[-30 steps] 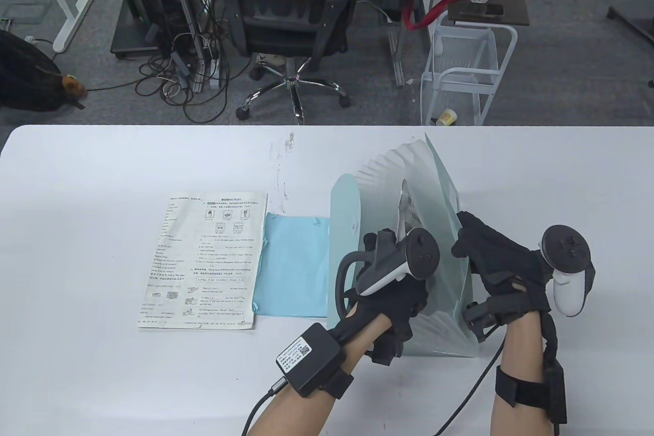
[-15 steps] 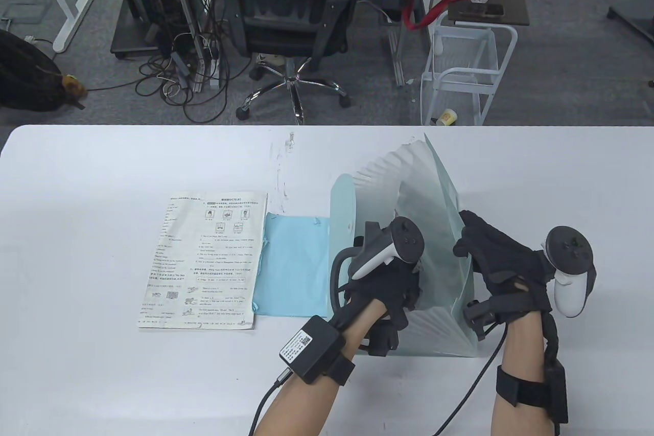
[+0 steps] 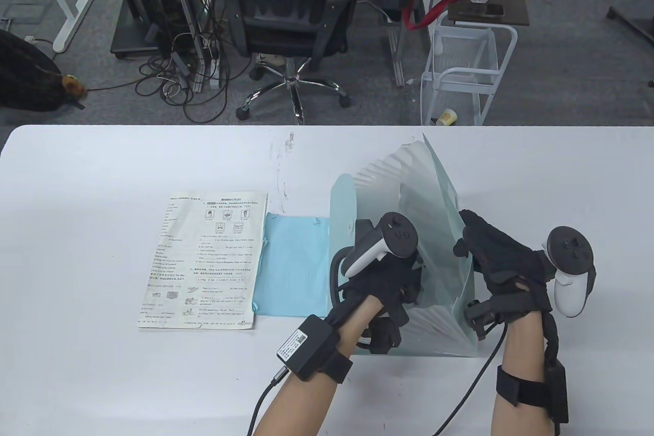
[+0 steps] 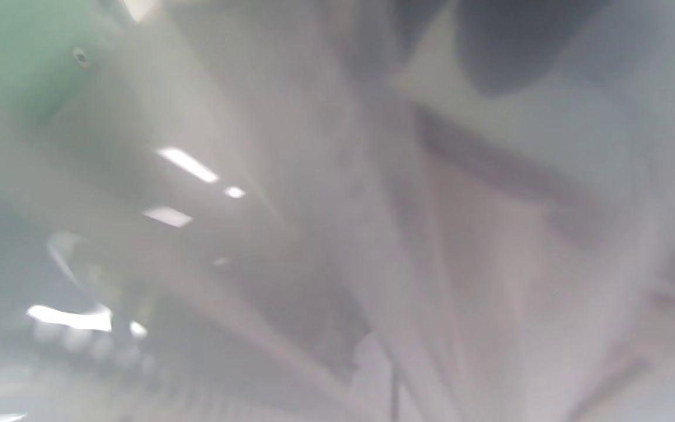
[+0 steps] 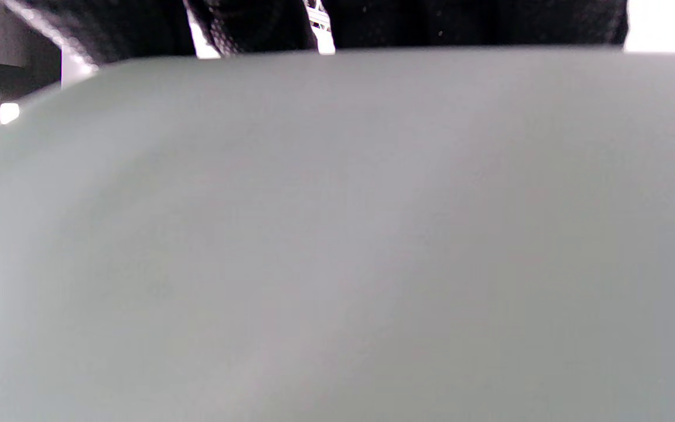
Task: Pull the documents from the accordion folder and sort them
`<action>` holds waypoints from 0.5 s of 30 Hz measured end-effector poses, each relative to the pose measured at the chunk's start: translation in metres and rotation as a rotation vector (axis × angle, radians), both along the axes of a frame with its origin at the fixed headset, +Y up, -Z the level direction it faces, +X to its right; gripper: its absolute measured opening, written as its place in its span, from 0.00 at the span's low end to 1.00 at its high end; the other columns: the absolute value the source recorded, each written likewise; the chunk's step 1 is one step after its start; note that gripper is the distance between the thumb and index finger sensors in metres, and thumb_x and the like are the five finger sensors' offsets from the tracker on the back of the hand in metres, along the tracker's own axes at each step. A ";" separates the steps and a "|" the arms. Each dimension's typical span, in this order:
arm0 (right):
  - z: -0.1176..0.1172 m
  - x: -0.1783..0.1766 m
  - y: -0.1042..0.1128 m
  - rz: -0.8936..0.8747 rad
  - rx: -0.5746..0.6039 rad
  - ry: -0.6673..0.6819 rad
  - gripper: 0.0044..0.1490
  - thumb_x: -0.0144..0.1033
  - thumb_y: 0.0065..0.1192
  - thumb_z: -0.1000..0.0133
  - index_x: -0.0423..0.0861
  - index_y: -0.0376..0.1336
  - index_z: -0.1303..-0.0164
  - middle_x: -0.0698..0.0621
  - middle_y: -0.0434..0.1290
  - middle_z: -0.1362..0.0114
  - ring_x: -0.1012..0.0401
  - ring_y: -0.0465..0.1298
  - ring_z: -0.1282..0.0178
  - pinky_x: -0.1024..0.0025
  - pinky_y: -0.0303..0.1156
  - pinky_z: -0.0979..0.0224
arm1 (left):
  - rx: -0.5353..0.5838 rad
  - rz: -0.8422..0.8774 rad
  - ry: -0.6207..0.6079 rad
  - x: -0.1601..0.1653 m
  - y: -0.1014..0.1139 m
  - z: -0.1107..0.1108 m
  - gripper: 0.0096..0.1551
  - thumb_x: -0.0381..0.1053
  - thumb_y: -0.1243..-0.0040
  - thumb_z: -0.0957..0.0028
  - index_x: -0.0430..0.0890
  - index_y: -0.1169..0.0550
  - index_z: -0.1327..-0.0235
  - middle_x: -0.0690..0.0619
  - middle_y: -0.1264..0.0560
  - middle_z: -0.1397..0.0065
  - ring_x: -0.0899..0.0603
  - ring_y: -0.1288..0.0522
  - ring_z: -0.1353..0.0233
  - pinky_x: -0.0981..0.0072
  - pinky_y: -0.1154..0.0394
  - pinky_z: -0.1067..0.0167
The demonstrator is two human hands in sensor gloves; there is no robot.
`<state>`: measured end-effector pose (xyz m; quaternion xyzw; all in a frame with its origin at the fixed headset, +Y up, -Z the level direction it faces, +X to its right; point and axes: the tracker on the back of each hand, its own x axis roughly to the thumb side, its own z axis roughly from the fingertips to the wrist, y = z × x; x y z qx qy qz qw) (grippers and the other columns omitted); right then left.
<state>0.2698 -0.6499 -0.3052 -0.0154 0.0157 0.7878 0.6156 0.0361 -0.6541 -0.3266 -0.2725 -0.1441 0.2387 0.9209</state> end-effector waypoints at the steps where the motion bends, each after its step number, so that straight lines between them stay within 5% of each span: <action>1: 0.000 0.000 0.000 0.001 0.000 0.000 0.39 0.57 0.59 0.47 0.48 0.64 0.29 0.36 0.73 0.42 0.35 0.72 0.35 0.40 0.71 0.40 | -0.013 0.019 -0.008 0.001 0.000 0.000 0.38 0.62 0.45 0.42 0.52 0.38 0.19 0.37 0.33 0.21 0.32 0.53 0.16 0.32 0.63 0.29; 8: -0.001 0.001 0.000 -0.007 -0.005 0.004 0.39 0.58 0.59 0.47 0.49 0.64 0.29 0.36 0.73 0.42 0.35 0.71 0.35 0.40 0.71 0.39 | 0.013 0.010 -0.021 0.003 -0.001 0.000 0.33 0.62 0.49 0.40 0.55 0.34 0.21 0.50 0.31 0.18 0.41 0.50 0.12 0.32 0.61 0.26; 15: -0.001 0.001 0.000 -0.011 -0.007 0.009 0.38 0.58 0.59 0.47 0.50 0.64 0.29 0.37 0.73 0.41 0.35 0.71 0.34 0.40 0.71 0.38 | 0.050 0.073 -0.002 -0.010 0.011 -0.001 0.30 0.62 0.47 0.41 0.53 0.25 0.27 0.49 0.23 0.24 0.45 0.46 0.13 0.32 0.59 0.25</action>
